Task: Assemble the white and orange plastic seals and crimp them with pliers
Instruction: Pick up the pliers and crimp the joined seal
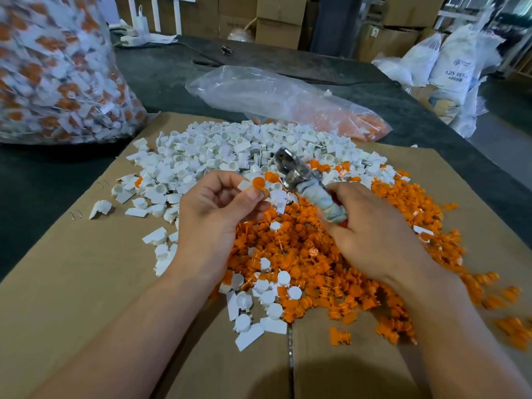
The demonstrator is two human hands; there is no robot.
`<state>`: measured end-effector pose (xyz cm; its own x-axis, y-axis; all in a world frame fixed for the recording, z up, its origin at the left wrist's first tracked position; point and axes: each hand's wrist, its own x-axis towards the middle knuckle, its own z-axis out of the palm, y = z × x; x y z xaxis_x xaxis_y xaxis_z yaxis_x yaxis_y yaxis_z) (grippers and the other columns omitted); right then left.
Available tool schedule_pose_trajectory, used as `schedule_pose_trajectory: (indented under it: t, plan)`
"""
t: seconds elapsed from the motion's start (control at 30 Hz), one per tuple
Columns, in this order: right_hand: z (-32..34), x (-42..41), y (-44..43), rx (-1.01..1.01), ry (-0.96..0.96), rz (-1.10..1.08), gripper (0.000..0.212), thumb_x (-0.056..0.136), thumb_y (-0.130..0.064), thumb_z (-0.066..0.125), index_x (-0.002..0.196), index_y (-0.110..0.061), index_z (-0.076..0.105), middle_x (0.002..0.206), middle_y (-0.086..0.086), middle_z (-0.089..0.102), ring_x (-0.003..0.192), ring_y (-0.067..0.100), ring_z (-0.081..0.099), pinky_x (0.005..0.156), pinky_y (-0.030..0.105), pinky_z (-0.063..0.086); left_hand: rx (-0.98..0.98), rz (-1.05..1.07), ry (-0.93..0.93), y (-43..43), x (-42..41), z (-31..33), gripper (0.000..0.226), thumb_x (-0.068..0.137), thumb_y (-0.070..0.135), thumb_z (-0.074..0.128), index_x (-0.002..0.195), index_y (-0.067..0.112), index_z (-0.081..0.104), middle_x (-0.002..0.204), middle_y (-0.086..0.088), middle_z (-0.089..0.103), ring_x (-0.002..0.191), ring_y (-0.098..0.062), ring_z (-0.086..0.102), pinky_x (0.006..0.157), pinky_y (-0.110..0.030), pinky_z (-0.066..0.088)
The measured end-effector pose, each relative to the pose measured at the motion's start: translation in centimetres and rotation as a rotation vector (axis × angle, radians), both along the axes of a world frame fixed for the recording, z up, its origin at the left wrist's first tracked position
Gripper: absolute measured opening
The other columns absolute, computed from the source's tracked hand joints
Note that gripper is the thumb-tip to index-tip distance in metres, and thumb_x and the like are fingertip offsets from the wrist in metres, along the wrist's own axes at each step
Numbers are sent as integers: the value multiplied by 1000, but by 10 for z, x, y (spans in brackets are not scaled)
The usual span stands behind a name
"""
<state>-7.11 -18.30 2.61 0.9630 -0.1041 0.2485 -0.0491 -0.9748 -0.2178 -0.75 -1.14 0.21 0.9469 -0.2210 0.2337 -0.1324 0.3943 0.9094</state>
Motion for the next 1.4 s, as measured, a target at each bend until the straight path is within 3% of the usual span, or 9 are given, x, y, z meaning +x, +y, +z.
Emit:
schedule_pose_trajectory:
  t: [0.07, 0.37, 0.53, 0.67, 0.8, 0.9, 1.03, 1.17, 1.4]
  plan:
    - [-1, 1, 2, 2, 3, 17, 45, 90, -36, 50, 131, -22, 38, 118, -4, 47, 88, 3, 32, 69, 22, 25, -1, -8, -9, -1, 0, 0, 9, 71, 9, 61, 77, 7, 55, 60, 3, 67, 57, -11, 65, 54, -19, 52]
    - [-2, 1, 8, -17, 32, 61, 39, 88, -35, 51, 125, -22, 44, 117, -2, 52, 108, 17, 44, 80, 27, 32, -38, -18, -4, -2, 0, -1, 10, 67, 11, 62, 74, 8, 56, 58, 3, 65, 55, -11, 64, 53, -19, 53]
    - [-2, 1, 10, -131, -31, 98, 32, 86, -36, 53, 113, -19, 54, 103, -1, 59, 88, 13, 36, 73, 29, 23, -32, -15, -17, -2, 0, -1, 9, 68, 11, 61, 75, 8, 56, 58, 3, 65, 54, -9, 63, 53, -19, 53]
    - [0, -1, 12, -133, -57, 85, 27, 85, -37, 54, 105, -18, 57, 94, -2, 58, 84, 12, 32, 67, 28, 14, -25, -17, -32, -2, 1, 0, 8, 69, 11, 60, 75, 8, 56, 59, 3, 67, 55, -9, 64, 53, -20, 53]
    - [0, 0, 12, -142, -40, 84, 25, 85, -39, 52, 102, -20, 54, 91, -5, 53, 89, 14, 38, 68, 27, 15, -18, -23, -34, -2, 3, 0, 8, 69, 11, 60, 76, 9, 57, 61, 3, 67, 57, -10, 64, 53, -19, 52]
    - [-1, 1, 12, -87, -11, 100, 23, 87, -37, 51, 101, -18, 52, 86, -7, 44, 82, 11, 35, 64, 24, 15, -13, -29, -28, -2, 4, -1, 10, 68, 12, 61, 76, 8, 57, 60, 2, 67, 57, -10, 64, 53, -20, 53]
    - [-3, 1, 14, -3, 42, 103, 18, 89, -38, 49, 93, -22, 42, 75, -12, 36, 76, 11, 36, 56, 30, 21, -14, -24, -27, -2, 4, -1, 10, 68, 12, 60, 76, 8, 57, 59, 3, 66, 55, -9, 64, 53, -20, 53]
    - [-4, 1, 16, 62, 66, 138, 19, 90, -36, 50, 86, -26, 35, 69, -14, 34, 62, 6, 34, 51, 20, 24, -22, -10, -22, -2, 5, 0, 8, 68, 11, 60, 75, 8, 56, 58, 4, 65, 54, -9, 63, 53, -20, 53]
    - [-5, 2, 22, 134, 110, 165, 19, 90, -32, 52, 88, -27, 35, 66, -14, 36, 58, 3, 36, 48, 22, 21, 1, 36, -33, -1, 6, -1, 16, 81, -8, 53, 75, 7, 55, 55, 4, 64, 51, -8, 61, 50, -19, 51]
